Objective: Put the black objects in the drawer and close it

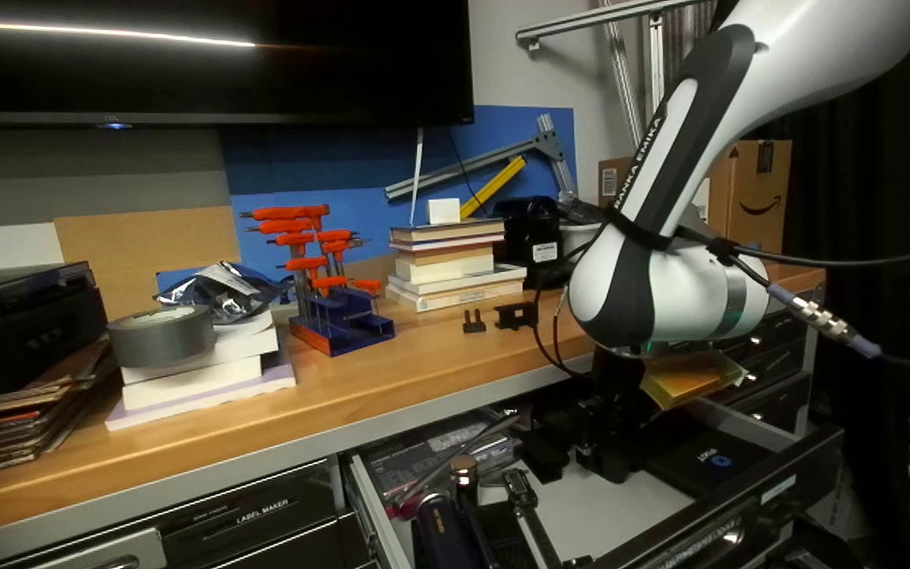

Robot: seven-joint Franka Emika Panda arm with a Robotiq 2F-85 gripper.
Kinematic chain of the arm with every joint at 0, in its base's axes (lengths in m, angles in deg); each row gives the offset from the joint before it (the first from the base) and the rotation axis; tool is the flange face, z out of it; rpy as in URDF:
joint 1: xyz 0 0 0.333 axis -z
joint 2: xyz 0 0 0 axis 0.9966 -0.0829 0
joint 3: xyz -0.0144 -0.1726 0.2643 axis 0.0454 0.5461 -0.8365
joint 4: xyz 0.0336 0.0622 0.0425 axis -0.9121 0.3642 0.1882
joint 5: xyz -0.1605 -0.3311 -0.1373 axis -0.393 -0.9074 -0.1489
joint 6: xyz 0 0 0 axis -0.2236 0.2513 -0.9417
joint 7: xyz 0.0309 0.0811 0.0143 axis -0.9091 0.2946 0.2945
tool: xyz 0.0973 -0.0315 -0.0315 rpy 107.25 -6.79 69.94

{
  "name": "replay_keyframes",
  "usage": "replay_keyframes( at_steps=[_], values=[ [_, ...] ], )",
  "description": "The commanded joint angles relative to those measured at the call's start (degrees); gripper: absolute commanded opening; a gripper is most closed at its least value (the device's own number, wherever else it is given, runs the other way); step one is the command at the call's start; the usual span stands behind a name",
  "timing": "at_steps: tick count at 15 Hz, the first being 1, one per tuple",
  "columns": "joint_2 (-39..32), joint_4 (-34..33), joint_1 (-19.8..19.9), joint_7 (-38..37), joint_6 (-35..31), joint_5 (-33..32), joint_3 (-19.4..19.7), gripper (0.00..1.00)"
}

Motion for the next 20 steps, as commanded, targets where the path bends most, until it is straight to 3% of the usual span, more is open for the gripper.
replay_keyframes(
  at_steps=[1, 4, 11, 20],
  values=[
    [2.83, -1.07, 1.03, -2.07, 3.93, -0.89, -1.08, 1.0],
    [5.37, -2.37, 0.09, -3.53, 7.29, -1.72, -0.33, 1.0],
    [12.8, -10.77, -2.66, -16.54, 21.36, -10.95, 2.6, 1.0],
    [3.95, -29.79, -4.66, -27.35, 28.37, -16.93, 2.4, 1.0]
  ],
)
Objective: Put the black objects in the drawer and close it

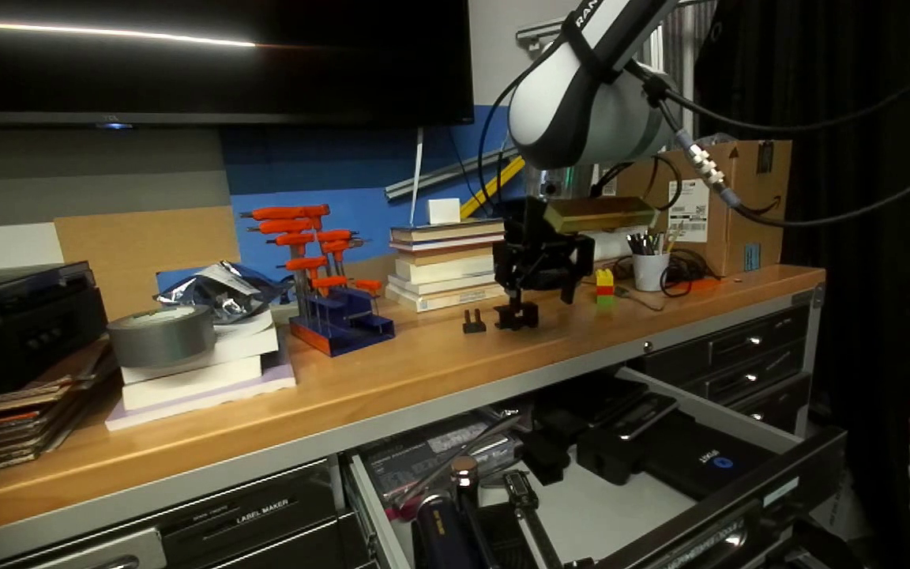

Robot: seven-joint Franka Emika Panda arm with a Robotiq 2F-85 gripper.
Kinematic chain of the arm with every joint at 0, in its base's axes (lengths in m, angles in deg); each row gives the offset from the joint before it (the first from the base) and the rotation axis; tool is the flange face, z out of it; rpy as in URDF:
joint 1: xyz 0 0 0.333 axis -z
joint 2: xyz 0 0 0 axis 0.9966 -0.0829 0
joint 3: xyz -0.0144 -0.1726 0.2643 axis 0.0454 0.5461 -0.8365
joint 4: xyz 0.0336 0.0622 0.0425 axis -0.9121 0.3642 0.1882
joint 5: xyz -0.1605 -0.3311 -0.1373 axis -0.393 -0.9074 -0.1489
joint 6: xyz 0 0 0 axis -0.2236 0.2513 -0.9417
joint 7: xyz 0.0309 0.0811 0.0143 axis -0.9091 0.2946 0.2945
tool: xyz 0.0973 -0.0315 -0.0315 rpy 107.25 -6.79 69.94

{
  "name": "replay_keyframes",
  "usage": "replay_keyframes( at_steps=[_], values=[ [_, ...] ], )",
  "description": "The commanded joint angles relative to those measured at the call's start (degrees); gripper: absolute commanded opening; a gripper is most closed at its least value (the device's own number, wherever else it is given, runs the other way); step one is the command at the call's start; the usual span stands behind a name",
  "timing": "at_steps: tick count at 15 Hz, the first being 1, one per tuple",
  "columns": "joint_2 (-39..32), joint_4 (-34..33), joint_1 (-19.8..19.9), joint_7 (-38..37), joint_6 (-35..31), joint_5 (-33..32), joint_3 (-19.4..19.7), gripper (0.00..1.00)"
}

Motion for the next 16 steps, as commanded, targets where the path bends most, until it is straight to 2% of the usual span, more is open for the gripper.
replay_keyframes(
  at_steps=[1, 9, 16],
  values=[
    [-7.31, -10.31, -1.59, -3.67, 2.63, -3.45, 0.97, 1.0],
    [-19.98, -26.22, -2.2, -2.34, 5.7, -4.45, 3.55, 1.0],
    [-25.4, -33.48, -1.88, -1.57, 8.55, -4.13, 5.29, 1.0]
  ],
)
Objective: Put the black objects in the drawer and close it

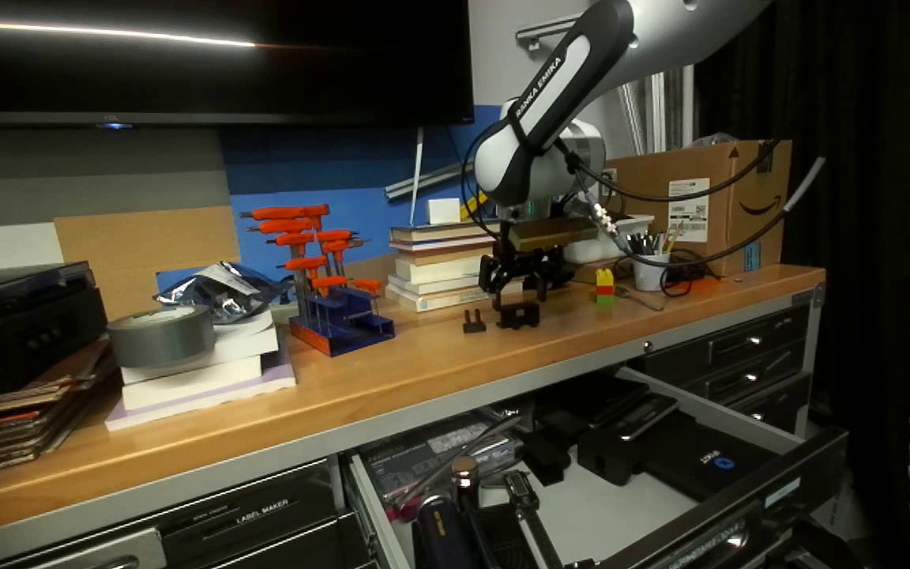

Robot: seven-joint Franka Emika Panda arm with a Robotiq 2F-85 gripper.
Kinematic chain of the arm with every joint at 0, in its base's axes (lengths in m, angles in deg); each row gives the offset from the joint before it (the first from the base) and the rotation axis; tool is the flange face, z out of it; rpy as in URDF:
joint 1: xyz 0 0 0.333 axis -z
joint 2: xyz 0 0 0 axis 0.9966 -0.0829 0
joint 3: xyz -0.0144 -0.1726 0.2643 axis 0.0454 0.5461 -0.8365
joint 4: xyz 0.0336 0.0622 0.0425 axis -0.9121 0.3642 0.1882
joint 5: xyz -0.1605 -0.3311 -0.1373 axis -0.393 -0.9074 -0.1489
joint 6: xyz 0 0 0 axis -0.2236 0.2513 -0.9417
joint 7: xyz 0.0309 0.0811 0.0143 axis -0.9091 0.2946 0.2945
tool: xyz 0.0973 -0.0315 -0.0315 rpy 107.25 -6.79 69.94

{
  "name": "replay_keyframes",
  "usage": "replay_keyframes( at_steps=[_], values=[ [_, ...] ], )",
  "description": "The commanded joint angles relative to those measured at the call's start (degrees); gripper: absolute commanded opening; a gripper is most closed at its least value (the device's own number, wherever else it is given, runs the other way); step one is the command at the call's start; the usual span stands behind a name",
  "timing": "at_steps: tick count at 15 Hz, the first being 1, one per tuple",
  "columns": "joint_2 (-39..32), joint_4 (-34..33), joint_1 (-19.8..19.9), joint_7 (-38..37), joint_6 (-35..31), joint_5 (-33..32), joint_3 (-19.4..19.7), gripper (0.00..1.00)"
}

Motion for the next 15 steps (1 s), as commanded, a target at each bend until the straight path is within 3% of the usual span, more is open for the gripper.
replay_keyframes(
  at_steps=[1, 13, 14, 15],
  values=[
    [-2.96, -5.59, -0.38, 0.8, 3.24, -0.19, 0.92, 1.0],
    [-5.84, -9.64, -0.2, 1.07, 8.97, 0.17, 0.95, 1.0],
    [-5.96, -9.7, -0.18, 1.1, 9.04, 0.12, 0.97, 0.78],
    [-6.06, -9.74, -0.16, 1.24, 9.02, 0.09, 0.96, 0.73]
  ],
)
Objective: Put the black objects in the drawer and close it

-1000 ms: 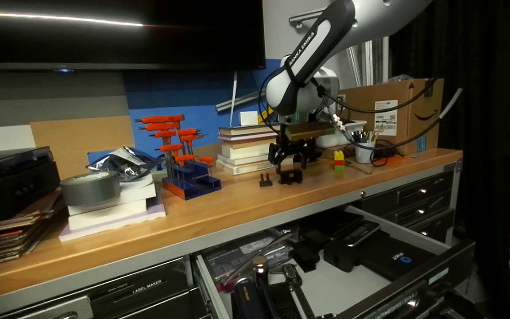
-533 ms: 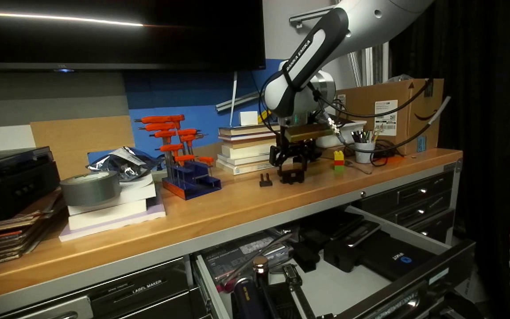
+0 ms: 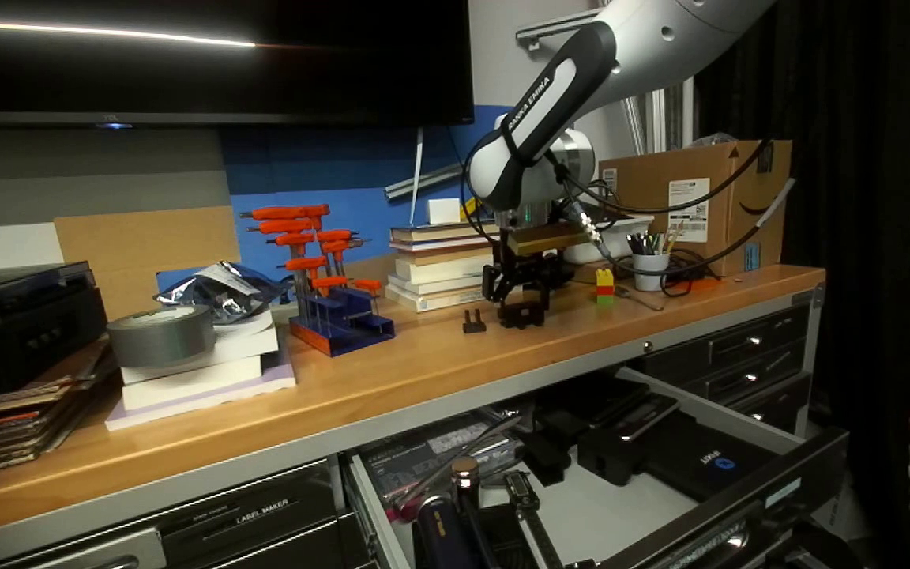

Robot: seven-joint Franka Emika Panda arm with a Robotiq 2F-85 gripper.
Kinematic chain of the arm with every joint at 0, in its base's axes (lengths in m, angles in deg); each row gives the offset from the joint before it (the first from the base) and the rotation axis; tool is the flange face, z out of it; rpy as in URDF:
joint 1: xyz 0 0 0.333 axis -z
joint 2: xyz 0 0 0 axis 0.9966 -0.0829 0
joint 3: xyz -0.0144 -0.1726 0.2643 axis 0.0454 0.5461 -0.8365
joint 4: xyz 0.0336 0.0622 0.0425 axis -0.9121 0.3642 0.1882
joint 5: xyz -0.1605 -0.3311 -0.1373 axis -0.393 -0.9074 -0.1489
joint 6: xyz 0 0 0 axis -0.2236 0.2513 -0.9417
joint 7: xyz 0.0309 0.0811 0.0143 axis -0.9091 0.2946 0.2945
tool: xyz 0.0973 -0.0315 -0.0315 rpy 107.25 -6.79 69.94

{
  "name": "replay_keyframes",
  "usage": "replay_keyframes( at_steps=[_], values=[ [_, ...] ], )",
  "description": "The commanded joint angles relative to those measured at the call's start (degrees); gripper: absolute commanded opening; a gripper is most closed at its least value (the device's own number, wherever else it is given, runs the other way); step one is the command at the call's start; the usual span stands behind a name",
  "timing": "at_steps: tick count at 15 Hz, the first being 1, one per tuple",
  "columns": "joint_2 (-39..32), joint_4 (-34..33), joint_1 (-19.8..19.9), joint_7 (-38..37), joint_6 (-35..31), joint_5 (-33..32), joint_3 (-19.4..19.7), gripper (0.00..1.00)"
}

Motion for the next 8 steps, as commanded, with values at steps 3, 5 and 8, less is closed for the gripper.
replay_keyframes(
  at_steps=[3, 5, 8],
  values=[
    [-1.26, -2.83, -0.14, 1.04, 2.15, 0.14, 0.42, 0.6],
    [-0.81, -2.42, -0.14, 0.9, 2.9, 0.19, 0.46, 0.6],
    [1.48, -0.57, -0.42, 0.73, 7.34, 0.24, 0.35, 0.6]
  ],
)
